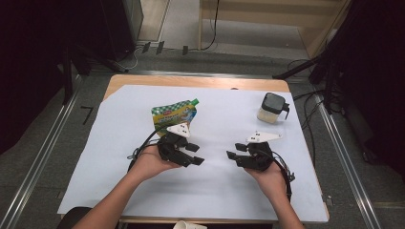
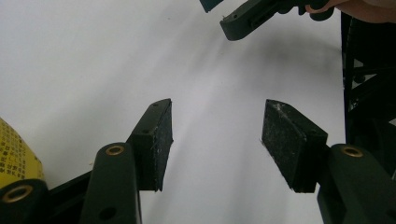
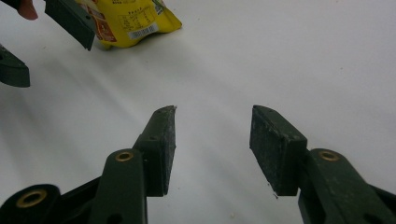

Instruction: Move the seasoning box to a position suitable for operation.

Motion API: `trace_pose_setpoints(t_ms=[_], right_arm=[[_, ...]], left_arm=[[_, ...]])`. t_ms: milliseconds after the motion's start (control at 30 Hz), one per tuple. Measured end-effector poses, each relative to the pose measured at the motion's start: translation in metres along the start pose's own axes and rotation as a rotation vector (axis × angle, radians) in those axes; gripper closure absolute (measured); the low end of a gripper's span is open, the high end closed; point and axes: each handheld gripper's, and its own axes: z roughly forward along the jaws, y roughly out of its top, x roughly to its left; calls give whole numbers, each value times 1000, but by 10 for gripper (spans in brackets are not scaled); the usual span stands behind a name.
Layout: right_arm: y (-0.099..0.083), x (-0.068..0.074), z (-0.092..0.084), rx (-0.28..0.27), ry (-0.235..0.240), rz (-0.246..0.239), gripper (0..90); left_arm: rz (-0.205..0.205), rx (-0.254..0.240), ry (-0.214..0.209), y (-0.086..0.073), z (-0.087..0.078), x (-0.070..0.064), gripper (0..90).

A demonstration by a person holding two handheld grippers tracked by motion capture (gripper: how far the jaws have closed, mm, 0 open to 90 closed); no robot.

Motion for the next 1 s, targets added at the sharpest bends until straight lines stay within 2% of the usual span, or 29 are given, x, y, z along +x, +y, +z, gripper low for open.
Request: trace_pose_setpoints(t_ms=[167, 267, 500, 567, 633, 733, 900, 1000], right_arm=[[0, -1, 0, 0, 0, -2, 517], [1, -2, 1, -4, 2, -3, 515], [3, -2, -1, -5, 4, -3, 513], [4, -3, -2, -8, 2, -3, 511], [5, -4, -5, -10, -10, -3, 507], [7, -10, -15, -43, -22, 28, 503], [6, -19, -18, -47, -38, 40, 500], [6, -24, -20, -54, -42, 58, 500]], left_arm=[[2, 1, 2, 0, -1, -1, 436], [19, 4, 14, 0, -2, -2, 434], [20, 3, 20, 0, -4, -3, 432], [8, 3, 16, -1, -4, -3, 432], [14, 4, 20, -1, -5, -4, 434], [17, 6, 17, -1, -4, -6, 434], [31, 16, 20, -2, -5, -8, 432], [35, 0, 16, -1, -7, -11, 431]])
